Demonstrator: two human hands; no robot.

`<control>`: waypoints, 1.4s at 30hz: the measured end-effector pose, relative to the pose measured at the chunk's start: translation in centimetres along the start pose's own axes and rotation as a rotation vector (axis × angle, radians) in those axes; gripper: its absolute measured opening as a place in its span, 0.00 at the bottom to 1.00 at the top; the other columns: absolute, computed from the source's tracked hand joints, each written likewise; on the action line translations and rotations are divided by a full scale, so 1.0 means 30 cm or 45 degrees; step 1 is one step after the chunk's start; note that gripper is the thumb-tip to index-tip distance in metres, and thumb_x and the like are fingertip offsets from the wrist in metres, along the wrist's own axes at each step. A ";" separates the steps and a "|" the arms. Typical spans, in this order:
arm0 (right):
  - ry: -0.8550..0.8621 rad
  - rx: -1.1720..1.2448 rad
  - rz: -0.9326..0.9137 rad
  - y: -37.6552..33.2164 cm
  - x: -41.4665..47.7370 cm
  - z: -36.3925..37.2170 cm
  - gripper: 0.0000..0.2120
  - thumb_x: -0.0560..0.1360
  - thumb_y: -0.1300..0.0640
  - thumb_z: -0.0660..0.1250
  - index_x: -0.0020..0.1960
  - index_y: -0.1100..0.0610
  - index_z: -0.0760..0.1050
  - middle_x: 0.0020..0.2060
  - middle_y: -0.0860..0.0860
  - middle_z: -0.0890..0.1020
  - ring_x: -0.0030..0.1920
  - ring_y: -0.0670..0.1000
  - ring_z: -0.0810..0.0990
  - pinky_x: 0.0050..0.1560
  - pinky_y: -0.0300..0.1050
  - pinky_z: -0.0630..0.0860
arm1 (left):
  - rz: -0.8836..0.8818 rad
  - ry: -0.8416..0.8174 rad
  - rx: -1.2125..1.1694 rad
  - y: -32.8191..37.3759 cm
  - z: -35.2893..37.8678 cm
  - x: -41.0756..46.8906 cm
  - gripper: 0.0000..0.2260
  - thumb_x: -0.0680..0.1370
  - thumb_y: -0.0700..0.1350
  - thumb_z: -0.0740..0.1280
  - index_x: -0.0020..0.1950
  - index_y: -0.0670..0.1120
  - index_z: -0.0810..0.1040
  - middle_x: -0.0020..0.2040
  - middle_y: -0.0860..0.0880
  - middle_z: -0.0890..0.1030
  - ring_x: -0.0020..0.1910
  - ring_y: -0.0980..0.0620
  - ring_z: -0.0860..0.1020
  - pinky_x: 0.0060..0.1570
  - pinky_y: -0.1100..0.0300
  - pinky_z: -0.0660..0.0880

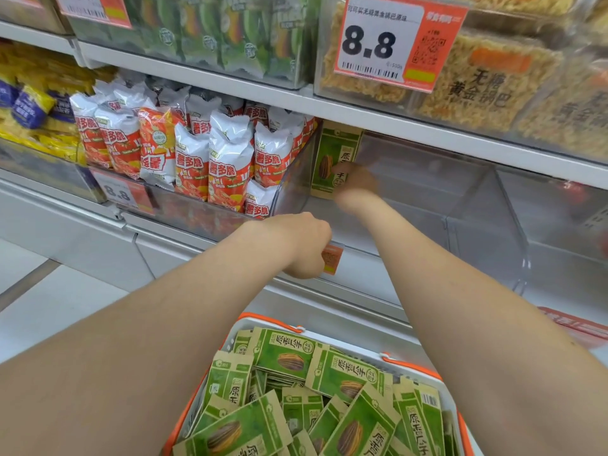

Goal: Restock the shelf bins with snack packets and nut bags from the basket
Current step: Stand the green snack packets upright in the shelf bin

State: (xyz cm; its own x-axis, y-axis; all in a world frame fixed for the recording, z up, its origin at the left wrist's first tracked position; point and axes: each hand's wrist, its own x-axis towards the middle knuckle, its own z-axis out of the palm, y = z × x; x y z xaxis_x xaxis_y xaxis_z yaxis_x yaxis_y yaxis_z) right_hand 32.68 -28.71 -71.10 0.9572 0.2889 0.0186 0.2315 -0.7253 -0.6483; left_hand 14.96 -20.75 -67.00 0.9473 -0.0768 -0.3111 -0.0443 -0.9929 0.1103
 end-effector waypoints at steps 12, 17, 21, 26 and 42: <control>-0.188 -0.435 -0.394 0.038 -0.184 -0.122 0.23 0.78 0.61 0.60 0.72 0.56 0.75 0.67 0.59 0.79 0.69 0.61 0.75 0.68 0.50 0.74 | 0.029 0.143 0.016 0.005 -0.057 -0.066 0.15 0.82 0.47 0.65 0.68 0.48 0.77 0.63 0.43 0.76 0.66 0.40 0.71 0.59 0.55 0.68; -0.012 -0.641 -0.780 -0.008 -0.432 -0.205 0.10 0.76 0.59 0.59 0.50 0.54 0.79 0.49 0.55 0.81 0.50 0.60 0.80 0.48 0.57 0.80 | 0.032 0.361 -0.089 -0.004 -0.083 -0.152 0.05 0.76 0.50 0.71 0.47 0.52 0.76 0.47 0.52 0.78 0.53 0.47 0.75 0.52 0.50 0.76; -0.102 -0.919 -1.098 -0.007 -0.633 -0.204 0.07 0.77 0.56 0.62 0.48 0.54 0.79 0.45 0.53 0.81 0.47 0.61 0.81 0.38 0.52 0.76 | -0.046 0.044 -0.029 -0.005 -0.029 -0.210 0.03 0.77 0.49 0.71 0.49 0.53 0.80 0.48 0.52 0.82 0.47 0.50 0.80 0.50 0.52 0.79; -0.691 -1.102 -1.151 0.039 -0.767 -0.063 0.11 0.78 0.56 0.62 0.54 0.52 0.81 0.46 0.53 0.83 0.45 0.59 0.81 0.39 0.49 0.78 | -0.122 -0.416 0.156 0.009 0.083 -0.247 0.16 0.82 0.49 0.69 0.69 0.53 0.77 0.60 0.50 0.82 0.52 0.51 0.84 0.50 0.56 0.78; -0.980 -1.266 -1.296 0.190 -1.017 0.395 0.49 0.77 0.45 0.73 0.84 0.59 0.46 0.66 0.62 0.74 0.59 0.62 0.78 0.55 0.60 0.79 | -0.067 -0.323 0.189 0.051 0.124 -0.249 0.18 0.85 0.42 0.61 0.76 0.51 0.73 0.76 0.47 0.72 0.70 0.43 0.74 0.68 0.48 0.74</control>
State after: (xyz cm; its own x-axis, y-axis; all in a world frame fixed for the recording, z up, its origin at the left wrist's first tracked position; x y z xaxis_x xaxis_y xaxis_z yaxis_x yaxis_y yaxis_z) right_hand 2.74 -34.25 -84.39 0.1061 0.8844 -0.4546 0.9909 -0.0557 0.1229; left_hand 6.63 -22.02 -68.02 0.8406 -0.0264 -0.5410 -0.0607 -0.9971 -0.0456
